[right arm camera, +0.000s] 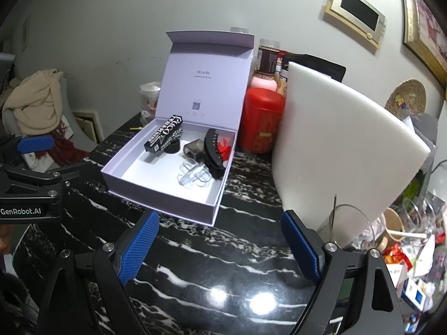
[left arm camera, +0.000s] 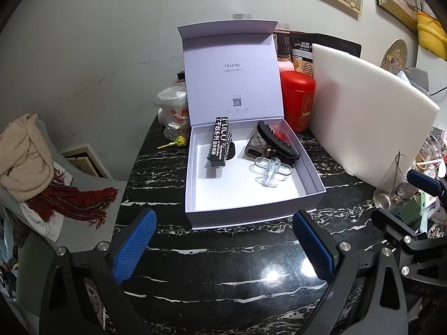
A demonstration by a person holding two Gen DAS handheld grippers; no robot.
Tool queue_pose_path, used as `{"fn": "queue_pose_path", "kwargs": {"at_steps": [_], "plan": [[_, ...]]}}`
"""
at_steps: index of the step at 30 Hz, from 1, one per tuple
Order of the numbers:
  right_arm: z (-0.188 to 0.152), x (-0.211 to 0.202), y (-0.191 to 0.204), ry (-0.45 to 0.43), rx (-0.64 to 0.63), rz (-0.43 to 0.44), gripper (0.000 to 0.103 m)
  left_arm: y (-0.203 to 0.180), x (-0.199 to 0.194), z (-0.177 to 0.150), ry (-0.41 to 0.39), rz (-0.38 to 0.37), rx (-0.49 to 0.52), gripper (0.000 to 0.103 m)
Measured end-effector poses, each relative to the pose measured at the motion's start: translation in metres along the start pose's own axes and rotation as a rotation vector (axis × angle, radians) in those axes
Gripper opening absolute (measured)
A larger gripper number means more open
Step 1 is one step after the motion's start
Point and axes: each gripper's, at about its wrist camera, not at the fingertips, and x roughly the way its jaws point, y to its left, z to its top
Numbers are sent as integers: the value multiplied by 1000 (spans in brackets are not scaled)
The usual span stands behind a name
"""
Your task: Organize rigid objects
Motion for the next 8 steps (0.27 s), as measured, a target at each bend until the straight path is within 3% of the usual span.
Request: {"fn": "queue_pose_path", "kwargs": {"at_steps": [8], "plan": [[-3,0,-3,7,11,-5,90,0,1,-3,3,-10,-12,100]]}}
